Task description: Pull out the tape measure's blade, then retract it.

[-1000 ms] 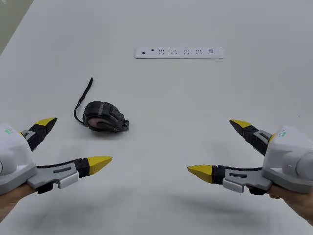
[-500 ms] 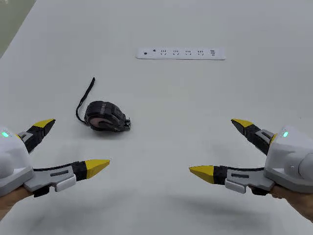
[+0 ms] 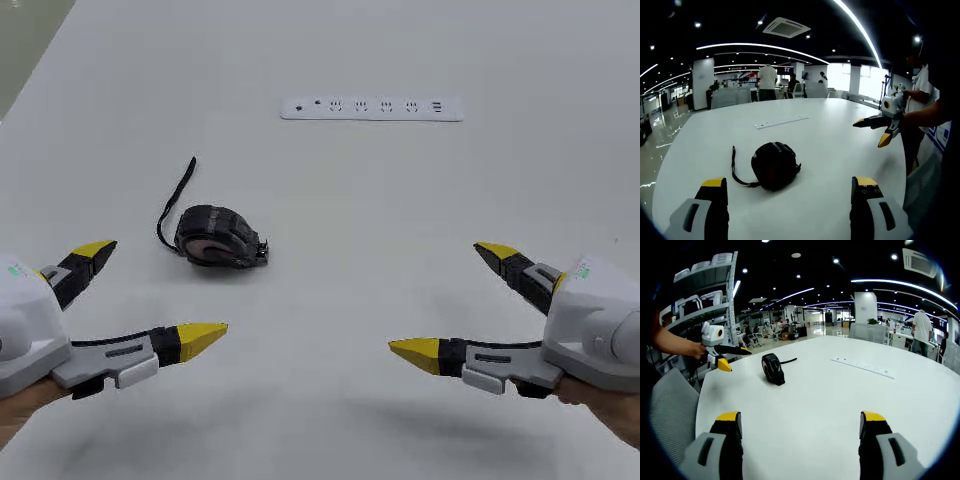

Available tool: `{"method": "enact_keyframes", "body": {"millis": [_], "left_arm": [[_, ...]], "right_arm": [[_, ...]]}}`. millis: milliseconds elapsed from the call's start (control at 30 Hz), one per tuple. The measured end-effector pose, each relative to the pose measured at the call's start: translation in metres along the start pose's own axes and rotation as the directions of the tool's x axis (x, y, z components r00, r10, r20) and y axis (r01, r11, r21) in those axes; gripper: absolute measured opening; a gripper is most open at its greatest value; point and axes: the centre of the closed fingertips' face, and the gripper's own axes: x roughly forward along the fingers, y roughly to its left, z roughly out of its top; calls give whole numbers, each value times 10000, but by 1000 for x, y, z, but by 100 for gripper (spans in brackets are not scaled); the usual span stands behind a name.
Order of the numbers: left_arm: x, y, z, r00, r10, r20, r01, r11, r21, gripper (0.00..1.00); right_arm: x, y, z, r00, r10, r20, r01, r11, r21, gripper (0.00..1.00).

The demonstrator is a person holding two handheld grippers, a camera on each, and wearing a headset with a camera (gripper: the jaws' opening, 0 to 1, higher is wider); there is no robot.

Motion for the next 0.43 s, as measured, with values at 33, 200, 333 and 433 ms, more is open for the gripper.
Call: {"method": "enact_keyframes", "body": {"millis": [33, 200, 333, 433], "left_arm": [[0, 0, 0, 10000, 2, 0, -2, 10000, -20, 100], [0, 1, 0, 10000, 31, -14, -31, 10000, 28, 100], [-1, 1, 0, 10000, 23, 1, -23, 10000, 28, 100], [-1, 0, -1, 10000, -25, -40, 26, 10000, 60, 100]], "right_arm": [[0, 0, 0, 10000, 1, -10, -1, 10000, -3, 100], [-1, -1, -1, 10000, -7, -59, 7, 10000, -14, 100], [-2, -2, -3, 9999, -4, -118, 4, 10000, -53, 100], [-2, -2, -3, 9999, -7, -125, 6, 10000, -52, 100]]}}
